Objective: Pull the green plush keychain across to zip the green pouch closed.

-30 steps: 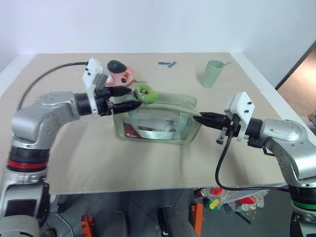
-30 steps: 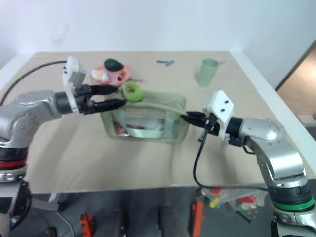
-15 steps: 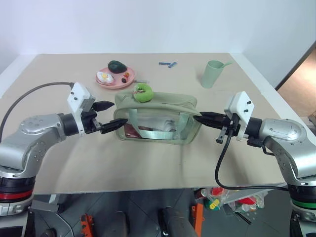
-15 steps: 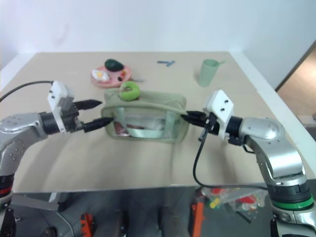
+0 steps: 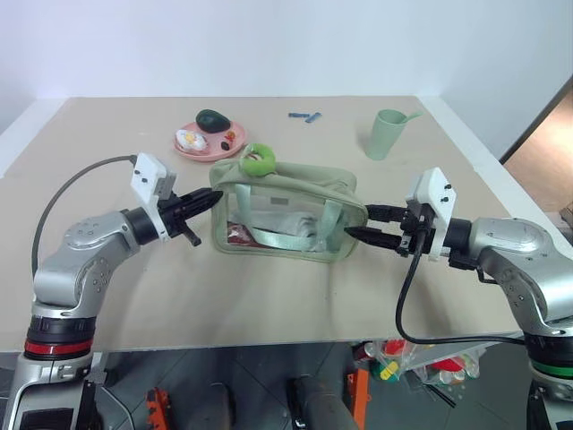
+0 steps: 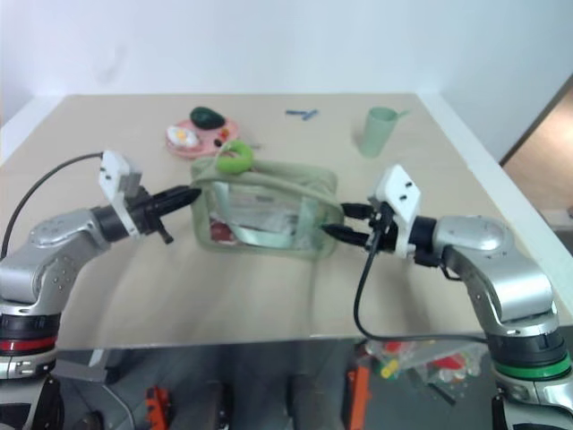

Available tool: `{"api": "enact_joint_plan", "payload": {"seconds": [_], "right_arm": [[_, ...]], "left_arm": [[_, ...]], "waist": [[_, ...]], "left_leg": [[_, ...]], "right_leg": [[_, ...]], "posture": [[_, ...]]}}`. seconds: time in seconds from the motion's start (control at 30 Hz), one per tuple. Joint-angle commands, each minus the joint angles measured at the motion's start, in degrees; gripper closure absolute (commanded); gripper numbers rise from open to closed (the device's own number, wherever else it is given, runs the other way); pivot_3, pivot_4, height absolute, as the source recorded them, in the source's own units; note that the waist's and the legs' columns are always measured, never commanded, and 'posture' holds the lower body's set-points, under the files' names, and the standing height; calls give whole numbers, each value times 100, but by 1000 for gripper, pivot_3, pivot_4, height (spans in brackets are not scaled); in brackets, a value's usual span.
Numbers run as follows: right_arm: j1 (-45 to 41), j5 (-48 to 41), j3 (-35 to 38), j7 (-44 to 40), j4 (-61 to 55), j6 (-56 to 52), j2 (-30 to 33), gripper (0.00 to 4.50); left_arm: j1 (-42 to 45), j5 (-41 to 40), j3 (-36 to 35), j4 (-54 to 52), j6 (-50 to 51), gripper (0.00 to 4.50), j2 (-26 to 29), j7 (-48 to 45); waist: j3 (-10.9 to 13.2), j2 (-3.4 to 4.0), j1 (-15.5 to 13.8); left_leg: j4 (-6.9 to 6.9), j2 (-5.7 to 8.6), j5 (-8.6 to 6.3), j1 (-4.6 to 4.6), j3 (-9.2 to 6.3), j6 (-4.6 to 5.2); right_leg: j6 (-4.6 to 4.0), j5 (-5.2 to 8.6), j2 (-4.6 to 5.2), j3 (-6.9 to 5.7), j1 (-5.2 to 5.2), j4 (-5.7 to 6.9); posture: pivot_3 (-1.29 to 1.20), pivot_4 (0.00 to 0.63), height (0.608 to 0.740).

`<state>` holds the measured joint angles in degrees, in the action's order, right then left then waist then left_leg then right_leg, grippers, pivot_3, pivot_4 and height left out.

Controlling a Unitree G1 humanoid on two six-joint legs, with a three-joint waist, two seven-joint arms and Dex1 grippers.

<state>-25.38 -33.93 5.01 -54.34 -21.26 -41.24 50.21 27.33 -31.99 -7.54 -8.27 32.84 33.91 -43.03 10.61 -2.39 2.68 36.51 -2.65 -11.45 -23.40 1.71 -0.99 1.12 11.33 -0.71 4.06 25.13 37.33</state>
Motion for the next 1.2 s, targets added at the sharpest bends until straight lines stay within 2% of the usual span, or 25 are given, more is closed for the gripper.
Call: {"api": "enact_joint_plan", "payload": {"seconds": [0.03,0.1,0.17,0.3,0.47,0.73,0.87,1.03,1.2], "right_arm": [[-632,-583,396,-32,-331,-504,236,785],[-1258,-800,349,49,-287,-709,182,31],[-1914,-717,138,180,-114,-663,-31,11],[-2793,167,-618,556,563,113,-852,11],[-3197,1104,-1513,490,1547,1077,-1712,11],[-3482,1632,-1787,365,2599,1603,-2484,11],[-3430,1718,-1793,270,2775,1565,-2602,1158],[-3299,1777,-1768,176,2757,1524,-2631,2904],[-3253,1799,-1783,113,2655,1503,-2692,4456]], "left_arm": [[70,-3,10,-127,-57,4500,-2,-49],[41,-25,15,-161,-22,4500,-2,-66],[19,-63,13,-191,19,4500,-3,-76],[-21,-107,6,-252,61,4500,-49,-21],[-91,-157,10,-419,142,4500,-151,89],[-184,-103,-11,-450,98,4500,-207,189],[-230,-42,12,-425,50,4500,-213,209],[-233,-33,36,-412,33,4500,-247,253],[-189,-19,82,-440,59,4500,-306,321]], "waist": [[0,0,5],[1,2,10],[1,2,11],[-4,-6,7],[-4,-5,-13],[-4,-5,-25],[-4,-5,-19],[-4,-5,-19],[-4,-5,-19]], "left_leg": [[0,0,0,0,0,0],[0,0,0,0,1,0],[0,-1,0,2,-1,0],[-1,-7,0,4,-7,0],[1,-1,0,-21,0,0],[5,-2,-1,-50,-11,1],[7,-2,0,-48,-11,1],[7,-5,0,-45,-13,1],[8,-4,0,-45,-12,1]], "right_leg": [[0,0,0,0,0,-1],[0,-2,-1,1,2,0],[-2,-4,-3,-1,2,0],[-27,10,-7,-10,0,0],[3,-5,2,-4,13,-3],[11,-7,7,-18,23,-14],[9,-10,6,-19,22,-13],[9,-10,3,-22,22,-10],[9,-11,5,-21,21,-10]], "posture": [[0,150,740],[0,150,740],[0,150,740],[0,150,740],[0,150,740],[0,150,740],[0,150,740],[0,150,740],[0,150,740]]}}
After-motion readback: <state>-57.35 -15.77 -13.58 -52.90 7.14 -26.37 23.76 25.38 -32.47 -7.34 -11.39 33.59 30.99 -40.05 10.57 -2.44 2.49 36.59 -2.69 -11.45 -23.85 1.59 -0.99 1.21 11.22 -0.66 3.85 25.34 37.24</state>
